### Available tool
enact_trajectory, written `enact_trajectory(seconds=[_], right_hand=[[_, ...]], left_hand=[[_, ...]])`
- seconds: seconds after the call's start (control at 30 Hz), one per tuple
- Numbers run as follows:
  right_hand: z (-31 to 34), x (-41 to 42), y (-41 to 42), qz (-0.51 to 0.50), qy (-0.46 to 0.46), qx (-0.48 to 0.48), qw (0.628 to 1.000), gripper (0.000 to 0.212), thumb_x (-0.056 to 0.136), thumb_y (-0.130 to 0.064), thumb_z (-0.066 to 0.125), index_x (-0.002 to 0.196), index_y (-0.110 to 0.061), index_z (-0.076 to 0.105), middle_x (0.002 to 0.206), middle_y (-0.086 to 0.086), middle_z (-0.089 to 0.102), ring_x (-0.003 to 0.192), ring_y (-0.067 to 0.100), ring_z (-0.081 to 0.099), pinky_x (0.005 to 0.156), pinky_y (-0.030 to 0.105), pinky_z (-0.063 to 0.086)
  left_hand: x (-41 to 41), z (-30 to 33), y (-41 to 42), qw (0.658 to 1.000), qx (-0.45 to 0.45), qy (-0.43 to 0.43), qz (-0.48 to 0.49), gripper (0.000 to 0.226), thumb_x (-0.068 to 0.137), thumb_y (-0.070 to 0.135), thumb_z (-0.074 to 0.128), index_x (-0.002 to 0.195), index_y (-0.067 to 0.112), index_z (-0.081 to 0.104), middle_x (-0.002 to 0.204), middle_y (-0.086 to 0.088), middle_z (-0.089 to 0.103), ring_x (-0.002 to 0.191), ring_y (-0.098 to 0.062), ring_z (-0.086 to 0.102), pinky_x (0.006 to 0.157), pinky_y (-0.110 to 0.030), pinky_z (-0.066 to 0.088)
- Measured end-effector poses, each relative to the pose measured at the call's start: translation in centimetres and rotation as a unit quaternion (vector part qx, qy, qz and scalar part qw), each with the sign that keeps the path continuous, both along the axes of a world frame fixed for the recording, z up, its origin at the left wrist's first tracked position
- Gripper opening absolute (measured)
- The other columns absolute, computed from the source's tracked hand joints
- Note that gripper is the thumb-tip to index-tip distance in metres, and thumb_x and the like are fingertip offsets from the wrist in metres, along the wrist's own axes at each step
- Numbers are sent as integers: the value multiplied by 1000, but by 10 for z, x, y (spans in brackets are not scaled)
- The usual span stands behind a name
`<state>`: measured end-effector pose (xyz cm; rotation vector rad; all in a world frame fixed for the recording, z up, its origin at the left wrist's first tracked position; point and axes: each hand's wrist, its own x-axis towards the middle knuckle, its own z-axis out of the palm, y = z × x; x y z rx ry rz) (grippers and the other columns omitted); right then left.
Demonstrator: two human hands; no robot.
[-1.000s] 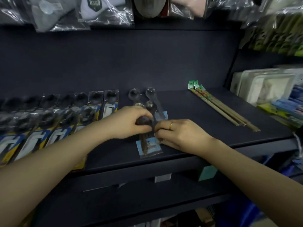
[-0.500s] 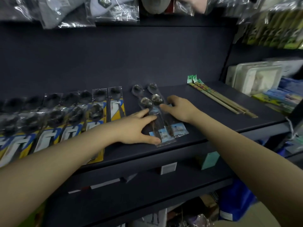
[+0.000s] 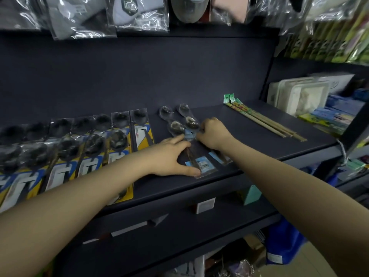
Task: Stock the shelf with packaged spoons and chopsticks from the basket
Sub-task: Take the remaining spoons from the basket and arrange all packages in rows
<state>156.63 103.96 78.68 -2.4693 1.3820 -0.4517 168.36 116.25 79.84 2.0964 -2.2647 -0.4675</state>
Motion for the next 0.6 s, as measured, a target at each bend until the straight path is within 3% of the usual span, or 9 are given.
enact_trajectory(seconds=[0.1,0.2,0.27,0.33,0.43,0.5,0.6], right_hand=[[-2,4,-2,-21,-7,3,1000,41,88,-27,54,114,3,47,125,24,49,116,40,47,94,38,40],[10,3,-16,-33,-46,8,998,41,89,-34,53,110,1,56,119,22,56,111,39,53,92,39,44],[18,3,-26,-12,-60,4,998,30,89,-25,54,101,1,64,109,20,65,103,35,59,86,37,47],[21,7,-33,17,-80,31,996,25,88,-20,57,100,0,66,101,17,69,96,30,62,83,36,47],[19,16,-44,58,-102,98,988,19,85,-24,65,85,-5,63,74,4,60,69,15,55,71,33,43],[14,21,-53,71,-104,132,983,17,82,-27,69,82,-12,60,76,2,60,73,14,54,72,29,42],[13,22,-64,69,-140,176,972,11,81,-13,68,80,-10,58,78,8,56,76,20,53,70,30,43]], left_hand=[[3,2,0,1000,-13,-1,-12,87,74,65,51,143,26,16,157,2,4,143,-21,9,115,-35,17],[8,5,-3,998,-61,11,-22,77,80,61,45,143,24,21,155,2,17,141,-20,15,114,-32,18],[12,8,-6,996,-85,14,-14,74,82,59,45,142,21,23,154,2,19,140,-19,17,113,-31,19],[14,8,-11,997,-73,-1,3,80,80,61,45,144,18,19,156,1,12,142,-20,12,114,-33,17],[14,2,-18,999,-31,-30,32,95,74,67,47,146,19,8,157,-1,-7,144,-20,-1,116,-35,11],[13,-1,-23,999,-17,-28,39,99,72,68,50,146,21,5,157,-1,-12,144,-20,-6,116,-34,8],[15,1,-30,999,5,-19,46,100,70,66,55,146,22,6,157,1,-13,144,-16,-9,117,-34,6]])
